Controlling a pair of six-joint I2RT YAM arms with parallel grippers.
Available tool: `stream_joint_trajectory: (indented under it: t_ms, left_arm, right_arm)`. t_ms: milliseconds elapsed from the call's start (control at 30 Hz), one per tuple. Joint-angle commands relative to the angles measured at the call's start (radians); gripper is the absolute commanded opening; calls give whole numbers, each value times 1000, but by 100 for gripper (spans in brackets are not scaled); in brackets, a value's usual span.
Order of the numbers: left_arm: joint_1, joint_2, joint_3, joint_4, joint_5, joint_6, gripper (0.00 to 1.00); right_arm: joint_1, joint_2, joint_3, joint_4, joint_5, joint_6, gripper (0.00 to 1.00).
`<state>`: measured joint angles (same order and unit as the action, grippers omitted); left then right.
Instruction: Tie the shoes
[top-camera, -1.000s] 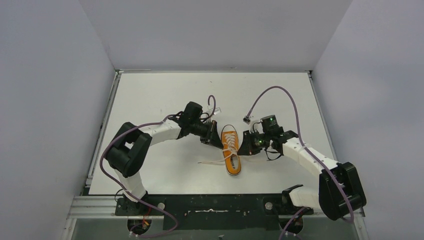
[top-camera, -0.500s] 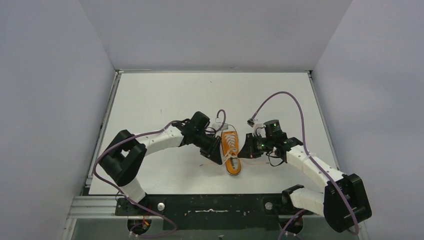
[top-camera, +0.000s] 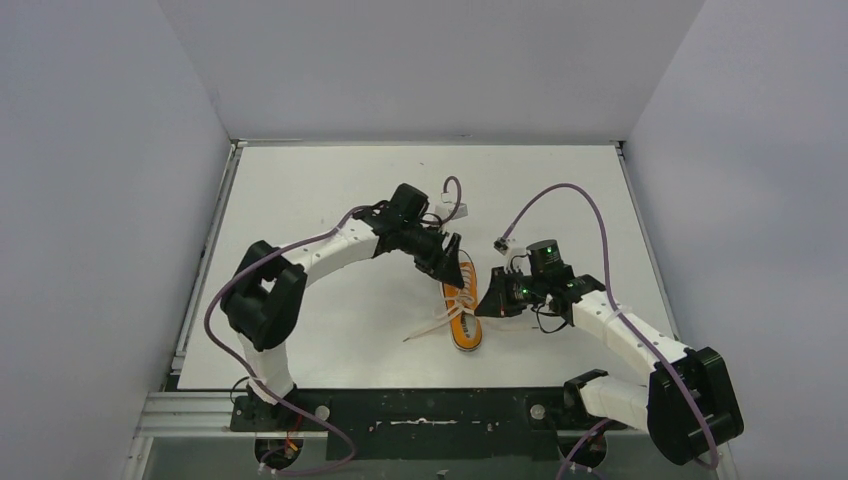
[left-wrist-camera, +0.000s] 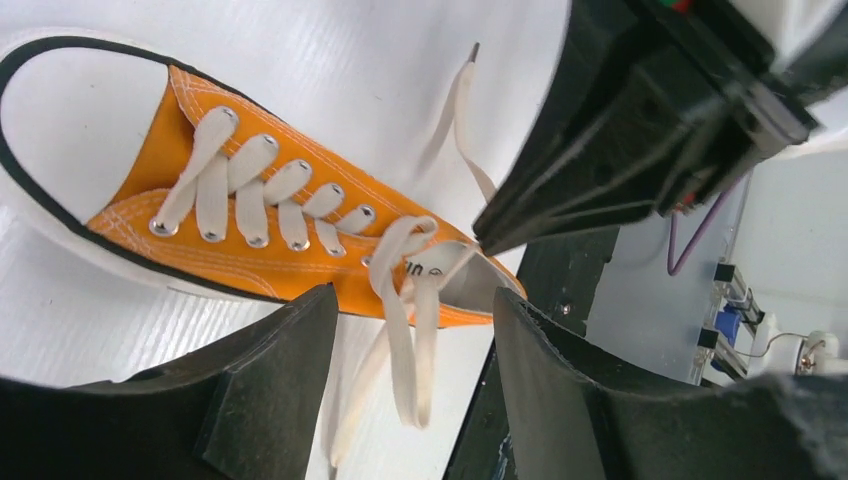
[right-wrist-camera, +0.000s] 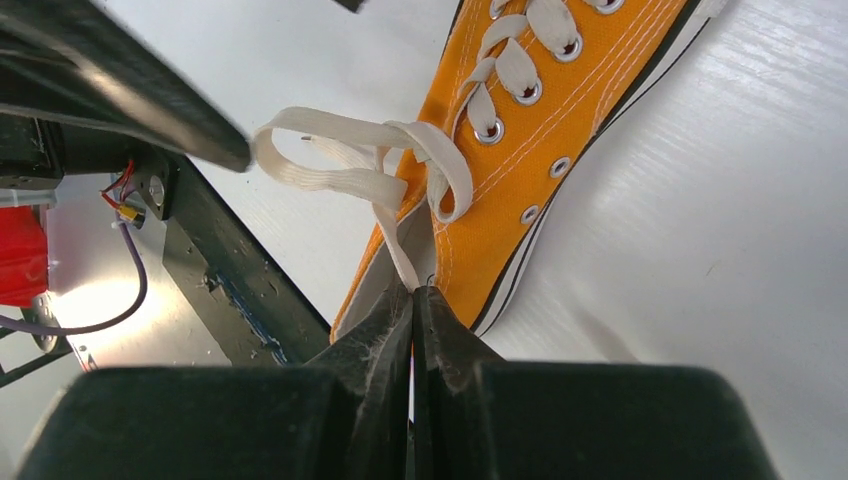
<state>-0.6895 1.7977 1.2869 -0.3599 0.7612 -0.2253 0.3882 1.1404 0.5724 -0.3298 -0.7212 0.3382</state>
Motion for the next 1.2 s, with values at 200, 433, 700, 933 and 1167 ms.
stream_joint_trajectory:
  t_ms: [200, 433, 700, 933, 1167]
  left_arm:
    - [-30, 142, 65, 51, 92, -23, 56]
    - [-25, 145, 36, 160, 188, -118, 38]
    - [-22, 115, -9, 196, 245, -140, 22]
    - [8, 60, -43, 209, 145, -113, 42]
    - [30, 72, -4, 160, 78, -70, 50]
  right_arm:
    - [18, -10, 36, 42, 22, 15, 0]
    - [18, -22, 42, 65, 63, 58, 0]
    - [22, -23, 40, 95, 72, 87, 0]
    - [25, -19, 39, 85, 62, 84, 0]
    - [32, -19, 37, 76, 64, 81, 0]
